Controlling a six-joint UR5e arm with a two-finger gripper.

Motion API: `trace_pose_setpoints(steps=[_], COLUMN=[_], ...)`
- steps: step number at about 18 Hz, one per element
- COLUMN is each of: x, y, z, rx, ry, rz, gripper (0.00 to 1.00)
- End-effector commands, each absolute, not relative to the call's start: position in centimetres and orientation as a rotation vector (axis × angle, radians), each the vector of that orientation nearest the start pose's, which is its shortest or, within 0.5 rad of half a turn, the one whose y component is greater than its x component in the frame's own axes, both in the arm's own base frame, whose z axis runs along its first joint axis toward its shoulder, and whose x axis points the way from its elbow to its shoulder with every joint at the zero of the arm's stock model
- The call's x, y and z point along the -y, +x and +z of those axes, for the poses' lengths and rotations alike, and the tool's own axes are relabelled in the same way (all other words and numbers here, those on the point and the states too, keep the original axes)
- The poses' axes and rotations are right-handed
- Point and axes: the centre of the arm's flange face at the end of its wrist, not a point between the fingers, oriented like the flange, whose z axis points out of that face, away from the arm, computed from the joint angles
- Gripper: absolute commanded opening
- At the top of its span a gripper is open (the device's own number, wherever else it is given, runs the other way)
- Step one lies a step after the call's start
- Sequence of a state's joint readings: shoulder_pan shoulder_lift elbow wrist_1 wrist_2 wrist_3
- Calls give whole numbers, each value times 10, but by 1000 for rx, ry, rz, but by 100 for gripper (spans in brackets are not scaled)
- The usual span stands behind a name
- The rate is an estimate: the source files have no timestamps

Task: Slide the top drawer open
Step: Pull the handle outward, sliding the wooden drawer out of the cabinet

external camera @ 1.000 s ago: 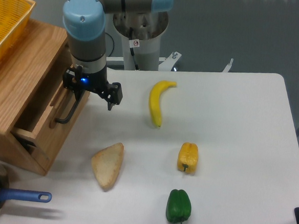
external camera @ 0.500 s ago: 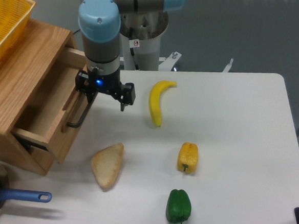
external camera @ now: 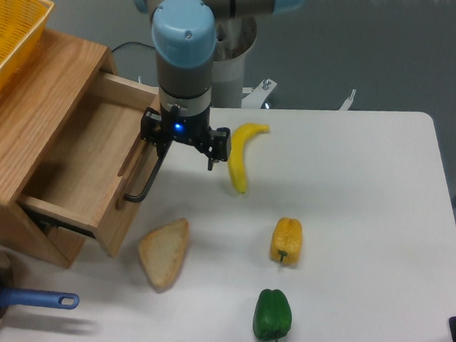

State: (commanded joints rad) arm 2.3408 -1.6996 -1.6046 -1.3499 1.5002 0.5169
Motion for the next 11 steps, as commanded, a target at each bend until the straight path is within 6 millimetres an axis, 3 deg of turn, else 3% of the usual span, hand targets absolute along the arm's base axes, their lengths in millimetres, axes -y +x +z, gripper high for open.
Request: trace_pose_setpoints(steps=[6, 11], x=[-503, -499], y=[-299, -312], z=[427, 424], rx=[392, 423], ry=[-3043, -3043], rz=[-46, -49], gripper=[100, 100])
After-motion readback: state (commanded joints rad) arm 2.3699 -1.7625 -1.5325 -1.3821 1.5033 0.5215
